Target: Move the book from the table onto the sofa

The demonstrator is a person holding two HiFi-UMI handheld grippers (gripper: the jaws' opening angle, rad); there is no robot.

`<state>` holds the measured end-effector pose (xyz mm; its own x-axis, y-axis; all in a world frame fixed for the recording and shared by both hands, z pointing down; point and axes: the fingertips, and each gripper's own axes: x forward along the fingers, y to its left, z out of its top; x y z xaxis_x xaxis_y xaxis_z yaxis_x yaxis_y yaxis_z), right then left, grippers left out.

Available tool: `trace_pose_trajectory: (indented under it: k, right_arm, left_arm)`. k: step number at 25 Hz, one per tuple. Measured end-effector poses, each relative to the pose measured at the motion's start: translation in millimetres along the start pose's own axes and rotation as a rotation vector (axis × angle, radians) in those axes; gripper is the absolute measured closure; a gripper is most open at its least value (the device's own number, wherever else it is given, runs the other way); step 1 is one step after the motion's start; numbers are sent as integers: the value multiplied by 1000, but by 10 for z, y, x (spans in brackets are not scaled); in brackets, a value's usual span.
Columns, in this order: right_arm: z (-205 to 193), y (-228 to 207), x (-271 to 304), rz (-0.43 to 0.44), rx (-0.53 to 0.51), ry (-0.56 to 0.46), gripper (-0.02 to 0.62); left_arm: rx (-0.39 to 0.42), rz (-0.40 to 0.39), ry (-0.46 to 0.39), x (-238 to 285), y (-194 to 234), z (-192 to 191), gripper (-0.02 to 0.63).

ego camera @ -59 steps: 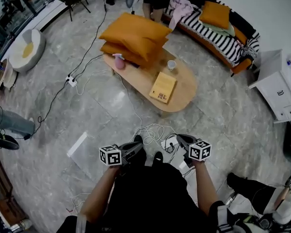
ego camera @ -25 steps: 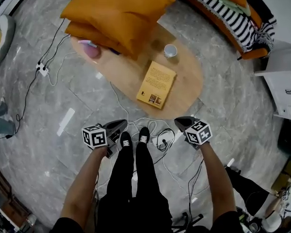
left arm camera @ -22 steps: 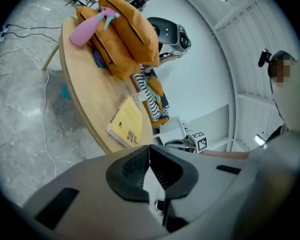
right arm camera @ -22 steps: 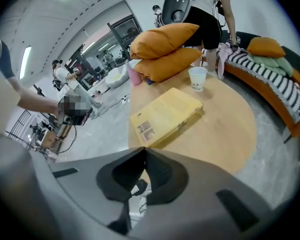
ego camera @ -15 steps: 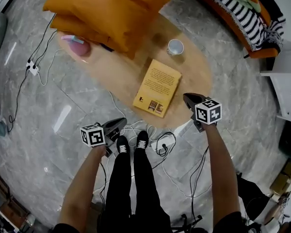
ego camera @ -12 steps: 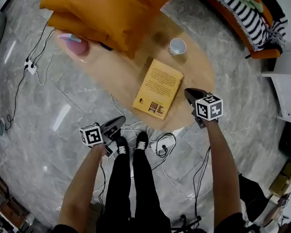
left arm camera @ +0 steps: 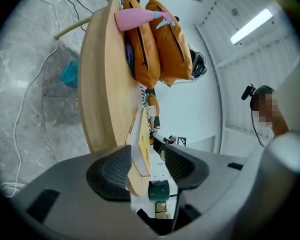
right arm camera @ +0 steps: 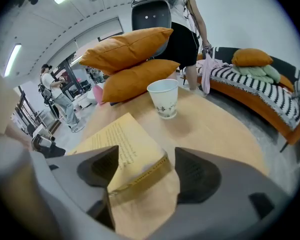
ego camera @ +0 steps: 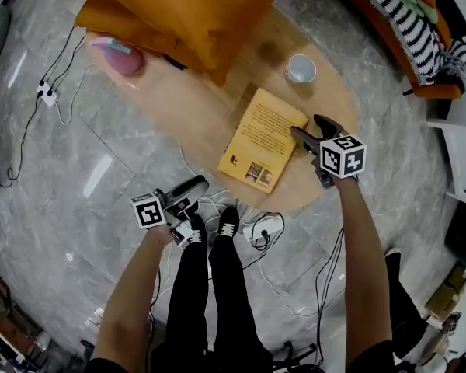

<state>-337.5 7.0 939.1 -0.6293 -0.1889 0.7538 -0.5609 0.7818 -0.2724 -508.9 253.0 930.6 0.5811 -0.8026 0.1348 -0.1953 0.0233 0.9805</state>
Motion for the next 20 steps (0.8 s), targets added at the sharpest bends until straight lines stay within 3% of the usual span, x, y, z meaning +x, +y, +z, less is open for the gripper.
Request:
trace_pose_trajectory:
  k: [3, 10, 20]
  right_arm:
    - [-49, 84, 124, 18, 19, 0, 242]
    - [-195, 293, 241, 11, -41, 14, 242]
    - [-219, 488, 274, 73, -68, 16, 242]
  left_arm:
    - [-2, -18, 9, -11, 83, -37, 373]
    - [-15, -48, 10, -75, 206, -95, 353]
    - [-29, 26, 40, 16, 324, -181, 342]
